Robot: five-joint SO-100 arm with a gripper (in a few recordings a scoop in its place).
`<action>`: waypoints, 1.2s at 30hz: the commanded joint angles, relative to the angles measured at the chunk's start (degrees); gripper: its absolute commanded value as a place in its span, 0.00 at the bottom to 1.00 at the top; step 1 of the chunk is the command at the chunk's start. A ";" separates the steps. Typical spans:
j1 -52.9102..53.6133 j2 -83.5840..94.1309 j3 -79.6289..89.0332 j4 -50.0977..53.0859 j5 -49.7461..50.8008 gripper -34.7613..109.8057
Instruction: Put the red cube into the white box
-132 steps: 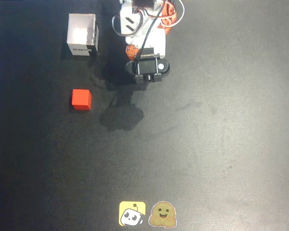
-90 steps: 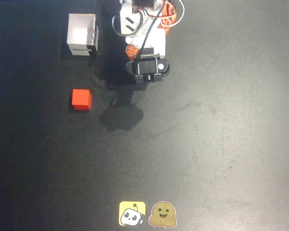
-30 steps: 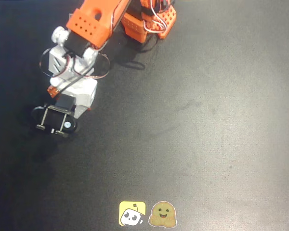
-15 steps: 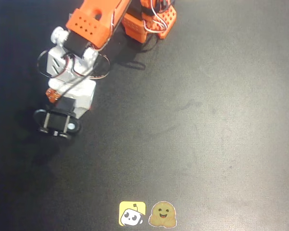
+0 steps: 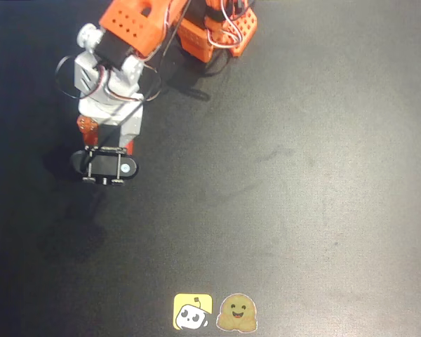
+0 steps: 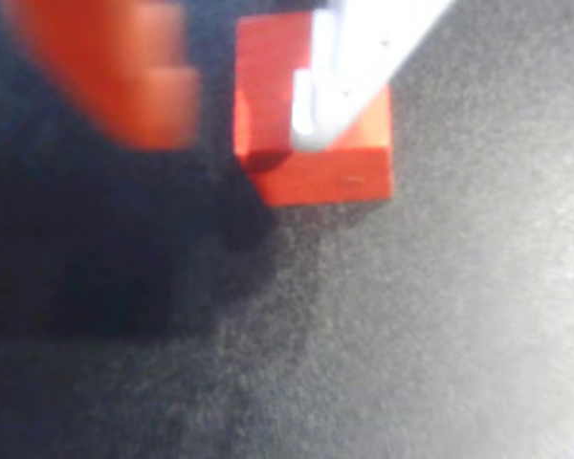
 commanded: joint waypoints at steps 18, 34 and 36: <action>-2.81 2.29 6.59 -1.23 -3.08 0.41; -1.76 -1.58 16.61 -16.52 -4.22 0.41; -1.49 -2.02 16.88 -16.70 -4.22 0.41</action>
